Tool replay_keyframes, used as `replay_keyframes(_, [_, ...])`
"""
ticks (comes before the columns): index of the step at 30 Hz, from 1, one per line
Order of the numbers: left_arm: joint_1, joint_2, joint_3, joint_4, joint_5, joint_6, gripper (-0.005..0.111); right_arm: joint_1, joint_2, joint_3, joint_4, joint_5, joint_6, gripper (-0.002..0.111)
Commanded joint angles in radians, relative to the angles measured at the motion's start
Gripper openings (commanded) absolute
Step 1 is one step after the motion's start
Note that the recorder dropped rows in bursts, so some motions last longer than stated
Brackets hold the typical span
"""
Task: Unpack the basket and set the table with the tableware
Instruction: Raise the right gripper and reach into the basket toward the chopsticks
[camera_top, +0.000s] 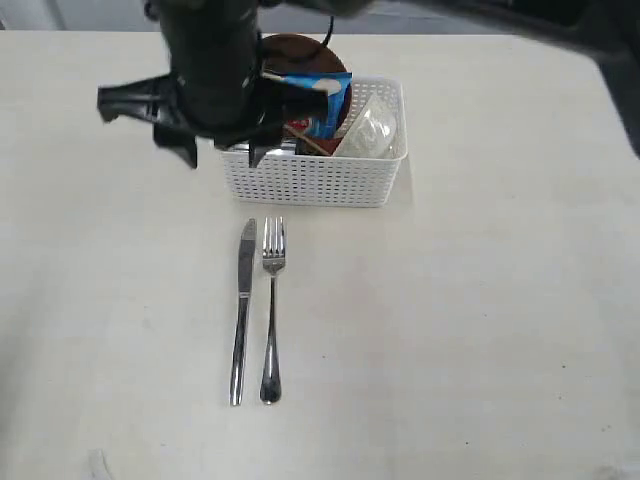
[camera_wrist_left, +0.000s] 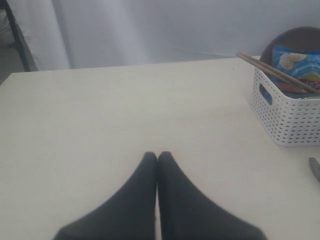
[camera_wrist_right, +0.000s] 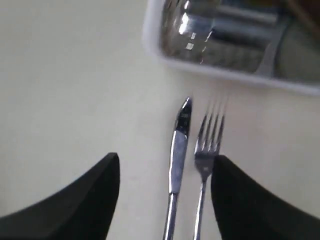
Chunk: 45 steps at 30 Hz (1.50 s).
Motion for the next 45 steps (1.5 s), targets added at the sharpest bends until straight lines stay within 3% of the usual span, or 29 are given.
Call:
replay_keyframes(1, [0.004,-0.005,0.003,-0.011,-0.007,0.002,0.000,-0.092,-0.011,-0.052,-0.033,0.026,-0.106,0.053])
replay_keyframes(6, [0.004,-0.005,0.003,-0.011,-0.007,0.002,0.000,-0.145,0.004,-0.052,-0.063,-0.042,-0.240,0.053])
replay_keyframes(13, [0.004,-0.005,0.003,-0.011,-0.007,0.002,0.000,-0.152,0.078,-0.052,-0.075,-0.275,-0.540,0.053])
replay_keyframes(19, [0.004,-0.005,0.003,-0.011,-0.007,0.002,0.000,-0.152,0.163,-0.052,-0.217,-0.316,-0.547,0.053])
replay_keyframes(34, [0.004,-0.005,0.003,-0.011,-0.007,0.002,0.000,-0.152,0.275,-0.056,-0.324,-0.414,-0.585,0.052])
replay_keyframes(37, [0.004,-0.005,0.003,-0.011,-0.007,0.002,0.000,-0.152,0.284,-0.056,-0.324,-0.408,-0.585,0.040])
replay_keyframes(42, [0.004,-0.005,0.003,-0.011,-0.007,0.002,0.000,-0.152,0.270,-0.057,-0.324,-0.384,-0.585,-0.001])
replay_keyframes(45, [0.004,-0.005,0.003,-0.011,-0.007,0.002,0.000,-0.152,0.244,-0.057,-0.324,-0.375,-0.590,0.000])
